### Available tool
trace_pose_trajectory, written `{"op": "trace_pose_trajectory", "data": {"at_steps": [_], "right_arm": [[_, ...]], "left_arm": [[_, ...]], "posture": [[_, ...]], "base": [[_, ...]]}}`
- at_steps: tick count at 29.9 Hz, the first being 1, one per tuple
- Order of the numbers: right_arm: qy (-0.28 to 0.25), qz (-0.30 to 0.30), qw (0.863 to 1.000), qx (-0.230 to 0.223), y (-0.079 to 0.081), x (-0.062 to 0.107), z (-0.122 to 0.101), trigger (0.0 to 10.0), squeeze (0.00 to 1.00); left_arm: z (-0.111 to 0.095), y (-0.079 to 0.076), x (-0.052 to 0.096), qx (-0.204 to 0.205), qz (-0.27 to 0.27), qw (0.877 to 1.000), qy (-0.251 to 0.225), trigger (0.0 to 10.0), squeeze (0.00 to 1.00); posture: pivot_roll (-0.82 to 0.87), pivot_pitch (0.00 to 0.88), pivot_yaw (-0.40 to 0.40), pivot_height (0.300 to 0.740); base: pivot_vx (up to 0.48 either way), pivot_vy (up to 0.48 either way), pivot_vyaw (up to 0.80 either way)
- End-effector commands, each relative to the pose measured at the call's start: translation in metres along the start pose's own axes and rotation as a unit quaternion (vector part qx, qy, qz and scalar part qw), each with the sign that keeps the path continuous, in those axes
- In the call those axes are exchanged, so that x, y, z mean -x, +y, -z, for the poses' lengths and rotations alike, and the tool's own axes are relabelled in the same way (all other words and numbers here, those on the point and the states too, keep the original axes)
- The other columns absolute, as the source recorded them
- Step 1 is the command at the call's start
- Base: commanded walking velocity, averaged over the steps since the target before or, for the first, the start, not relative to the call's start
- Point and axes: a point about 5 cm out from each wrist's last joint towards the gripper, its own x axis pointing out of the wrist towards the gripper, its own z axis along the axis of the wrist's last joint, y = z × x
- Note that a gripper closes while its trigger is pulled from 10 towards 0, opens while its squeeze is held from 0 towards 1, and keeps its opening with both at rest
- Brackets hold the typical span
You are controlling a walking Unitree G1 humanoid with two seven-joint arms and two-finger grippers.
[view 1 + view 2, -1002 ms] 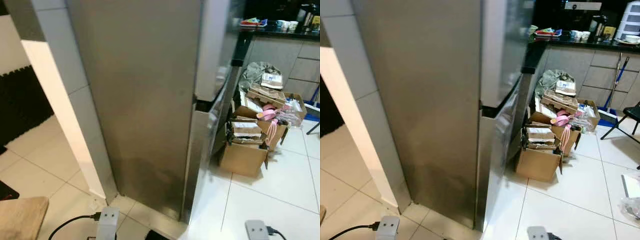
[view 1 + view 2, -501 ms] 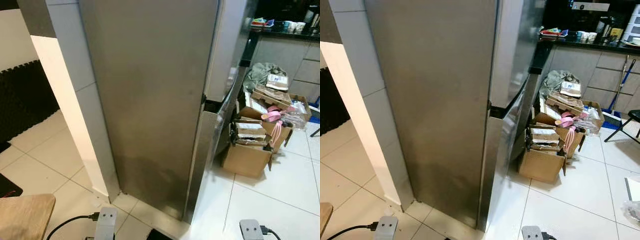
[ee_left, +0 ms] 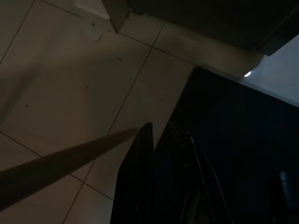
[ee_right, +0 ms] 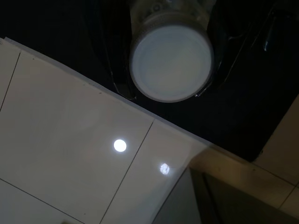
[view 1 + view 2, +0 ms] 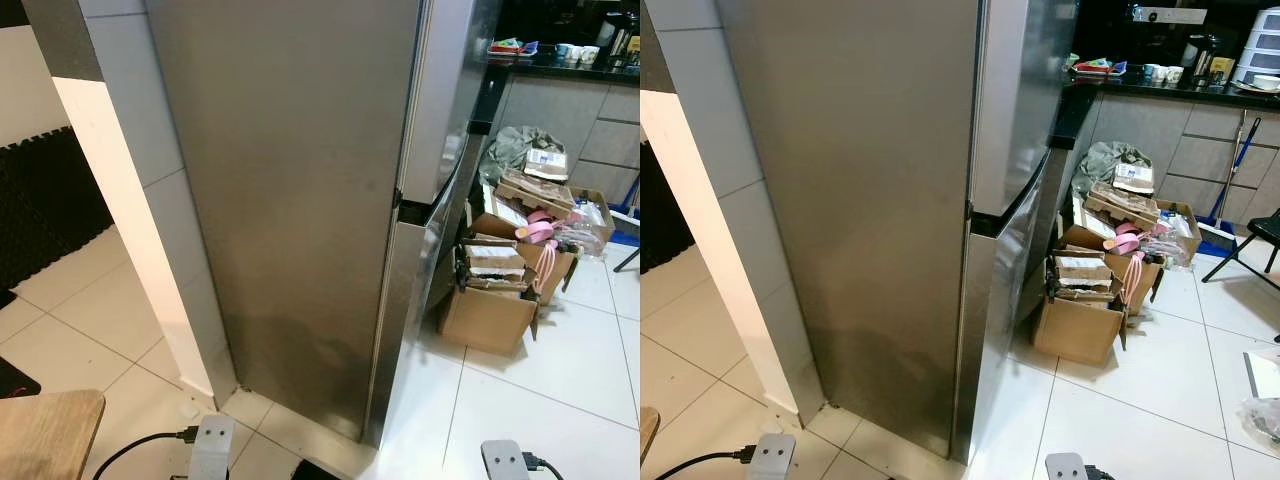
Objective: Restocking fridge
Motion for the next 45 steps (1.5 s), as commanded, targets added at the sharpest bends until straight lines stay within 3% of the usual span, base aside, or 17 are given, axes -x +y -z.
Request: {"op": "trace_pose_trajectory", "data": {"at_steps": [1,45], "right_arm": [[0.009,0.002,1.0,0.007,-0.0035,0.0014,0.0041,10.0,0.0],[0.014,-0.005,1.0,0.011,0.0012,0.0017,0.0068,10.0,0.0]], "left_arm": [[0.006,-0.0026,0.0016,0.002,0.001,1.0,0.006,10.0,0.0],[0.0143,-0.001,0.0043,0.003,-0.002,1.0,0.012,10.0,0.0]], "posture": [[-0.03,0.066,-0.022,0.74],[-0.03,0.054,-0.026,0.74]], "base": [[0.0,0.0,0.0],[0.0,0.0,0.0]]}}
